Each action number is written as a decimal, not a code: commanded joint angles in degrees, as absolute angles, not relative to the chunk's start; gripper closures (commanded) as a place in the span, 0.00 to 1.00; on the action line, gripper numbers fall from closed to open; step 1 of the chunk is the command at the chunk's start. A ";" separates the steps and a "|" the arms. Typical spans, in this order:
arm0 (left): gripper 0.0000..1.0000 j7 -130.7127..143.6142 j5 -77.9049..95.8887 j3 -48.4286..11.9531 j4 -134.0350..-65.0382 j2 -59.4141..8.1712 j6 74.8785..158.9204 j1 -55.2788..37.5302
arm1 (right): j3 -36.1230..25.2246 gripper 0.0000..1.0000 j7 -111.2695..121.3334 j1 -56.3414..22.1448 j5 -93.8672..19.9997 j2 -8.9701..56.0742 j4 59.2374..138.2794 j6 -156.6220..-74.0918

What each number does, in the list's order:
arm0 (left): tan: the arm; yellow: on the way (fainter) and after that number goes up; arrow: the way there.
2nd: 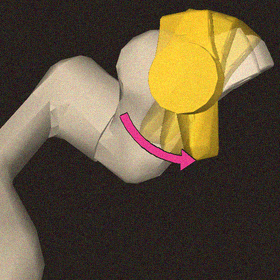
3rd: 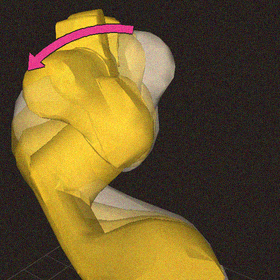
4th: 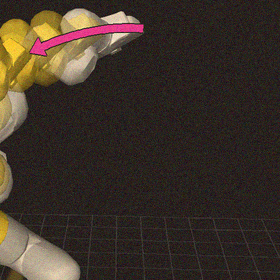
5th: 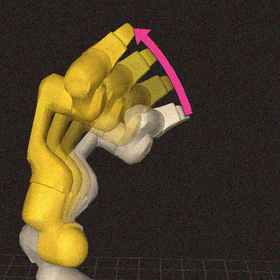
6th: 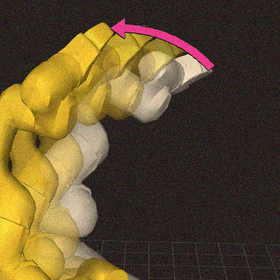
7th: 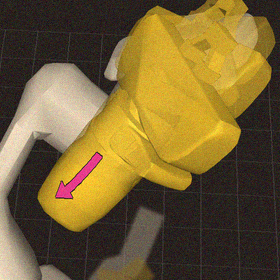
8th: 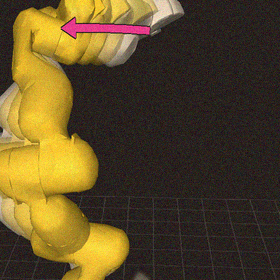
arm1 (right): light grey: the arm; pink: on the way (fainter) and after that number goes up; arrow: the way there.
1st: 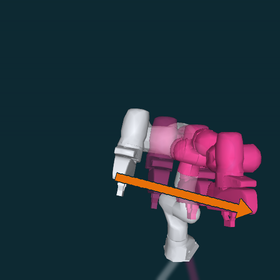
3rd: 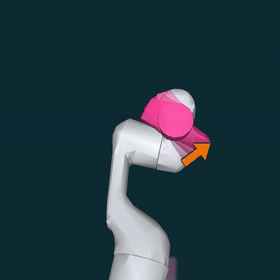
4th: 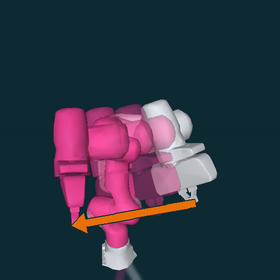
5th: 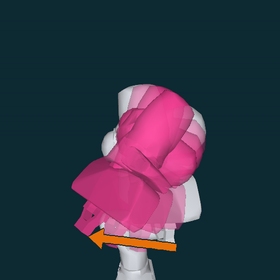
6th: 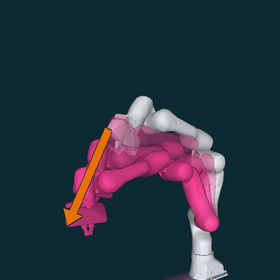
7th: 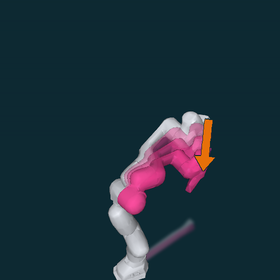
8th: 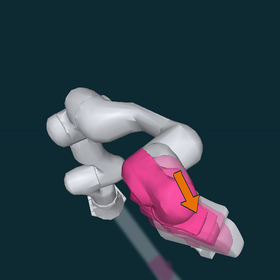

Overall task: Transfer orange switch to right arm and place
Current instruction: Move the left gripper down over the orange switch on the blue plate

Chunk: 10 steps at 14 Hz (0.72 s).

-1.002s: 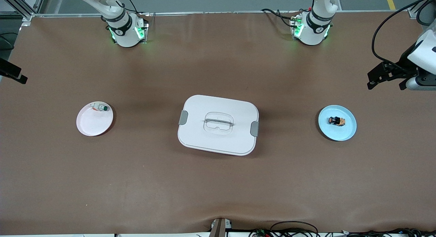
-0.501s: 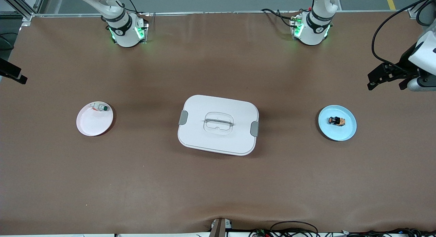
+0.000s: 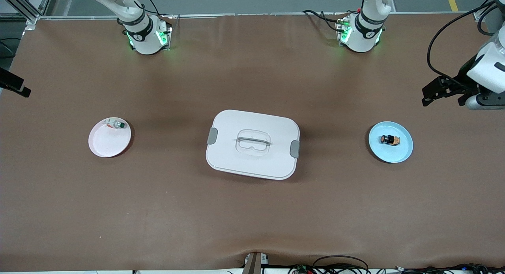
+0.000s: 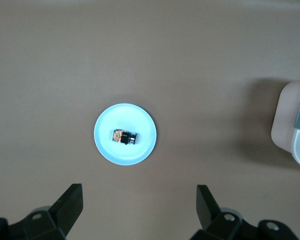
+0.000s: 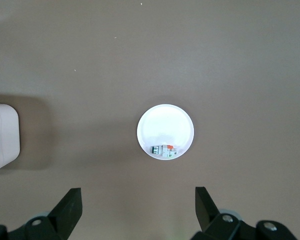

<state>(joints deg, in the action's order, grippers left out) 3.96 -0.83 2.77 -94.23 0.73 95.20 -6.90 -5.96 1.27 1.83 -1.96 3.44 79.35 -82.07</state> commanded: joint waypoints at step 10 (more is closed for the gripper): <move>0.00 -0.44 0.18 3.08 -107.83 0.35 103.78 -5.27 | -5.19 0.00 1.41 2.90 -2.20 2.11 80.77 -82.44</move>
<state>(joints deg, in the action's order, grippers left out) 0.92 -0.43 2.80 -103.97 -0.89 100.43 -5.25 -5.96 1.29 1.85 -1.96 3.44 79.36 -82.10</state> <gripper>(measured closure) 0.000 0.000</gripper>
